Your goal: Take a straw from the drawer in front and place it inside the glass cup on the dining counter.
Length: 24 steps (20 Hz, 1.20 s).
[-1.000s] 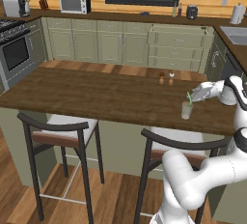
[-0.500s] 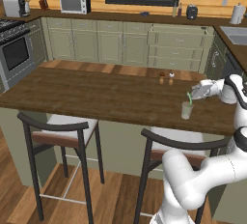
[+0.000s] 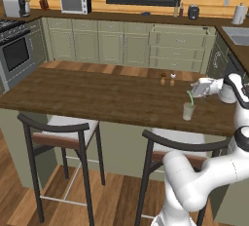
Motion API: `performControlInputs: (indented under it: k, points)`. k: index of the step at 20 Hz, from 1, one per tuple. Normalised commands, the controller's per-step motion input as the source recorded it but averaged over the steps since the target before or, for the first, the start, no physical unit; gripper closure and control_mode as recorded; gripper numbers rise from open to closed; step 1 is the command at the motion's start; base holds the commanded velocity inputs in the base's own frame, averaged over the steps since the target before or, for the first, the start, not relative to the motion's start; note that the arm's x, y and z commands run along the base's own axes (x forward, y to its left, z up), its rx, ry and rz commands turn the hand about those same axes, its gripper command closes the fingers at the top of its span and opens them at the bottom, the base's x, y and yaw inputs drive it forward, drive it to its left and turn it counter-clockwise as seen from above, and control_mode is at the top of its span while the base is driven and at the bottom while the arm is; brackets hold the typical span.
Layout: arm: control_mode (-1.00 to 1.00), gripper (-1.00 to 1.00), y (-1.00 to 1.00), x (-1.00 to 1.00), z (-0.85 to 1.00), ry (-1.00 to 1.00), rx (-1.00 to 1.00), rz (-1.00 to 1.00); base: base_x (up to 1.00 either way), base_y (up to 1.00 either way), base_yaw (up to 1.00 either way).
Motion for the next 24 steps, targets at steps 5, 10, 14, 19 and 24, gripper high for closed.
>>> performControlInputs:
  k: [5,10,14,19,24]
  points:
    - [-1.00,-1.00,0.00,0.09,0.36,0.00,-0.02,-0.06,0.00,0.00,0.00]
    - [-1.00,-1.00,0.00,-0.02,0.43,-0.02,-0.06,-0.04,0.00,0.00,0.00]
    - [-1.00,-1.00,0.00,-0.32,0.34,-0.14,-0.07,-0.04,0.00,0.00,0.00]
    - [-1.00,-1.00,0.00,-0.68,0.08,-0.21,-0.02,-0.07,0.00,0.00,0.00]
    - [-1.00,-1.00,0.00,-0.85,0.00,-0.19,0.00,-0.08,0.00,0.00,0.00]
